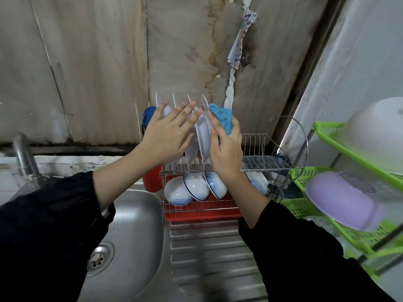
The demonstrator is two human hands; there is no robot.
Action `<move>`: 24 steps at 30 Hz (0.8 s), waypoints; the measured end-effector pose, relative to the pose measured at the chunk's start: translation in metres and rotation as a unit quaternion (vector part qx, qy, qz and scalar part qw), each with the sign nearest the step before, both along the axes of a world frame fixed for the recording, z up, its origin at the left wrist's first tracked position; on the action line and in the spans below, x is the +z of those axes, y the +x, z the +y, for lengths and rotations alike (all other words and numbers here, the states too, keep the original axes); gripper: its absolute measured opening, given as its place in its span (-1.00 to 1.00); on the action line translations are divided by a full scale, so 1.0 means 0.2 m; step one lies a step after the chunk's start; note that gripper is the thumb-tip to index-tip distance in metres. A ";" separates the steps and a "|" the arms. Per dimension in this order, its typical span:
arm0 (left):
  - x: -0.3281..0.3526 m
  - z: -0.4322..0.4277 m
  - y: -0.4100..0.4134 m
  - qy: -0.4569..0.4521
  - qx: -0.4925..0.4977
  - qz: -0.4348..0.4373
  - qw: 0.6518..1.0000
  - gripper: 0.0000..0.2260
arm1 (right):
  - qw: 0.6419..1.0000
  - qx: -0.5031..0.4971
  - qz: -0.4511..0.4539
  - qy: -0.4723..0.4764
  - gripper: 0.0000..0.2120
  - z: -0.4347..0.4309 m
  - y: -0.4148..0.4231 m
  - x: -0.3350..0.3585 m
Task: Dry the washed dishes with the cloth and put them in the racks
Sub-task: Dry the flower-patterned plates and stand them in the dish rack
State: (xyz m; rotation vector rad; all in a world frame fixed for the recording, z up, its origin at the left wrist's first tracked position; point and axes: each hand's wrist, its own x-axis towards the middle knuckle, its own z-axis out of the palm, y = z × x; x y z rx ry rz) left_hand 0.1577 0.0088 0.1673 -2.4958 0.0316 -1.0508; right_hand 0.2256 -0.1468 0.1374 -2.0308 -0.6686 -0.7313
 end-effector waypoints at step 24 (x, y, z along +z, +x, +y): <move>-0.04 0.00 -0.45 -0.084 -0.072 0.046 0.993 -0.57 | 1.000 -0.024 -0.011 -0.008 -0.41 -0.14 -0.44 -0.04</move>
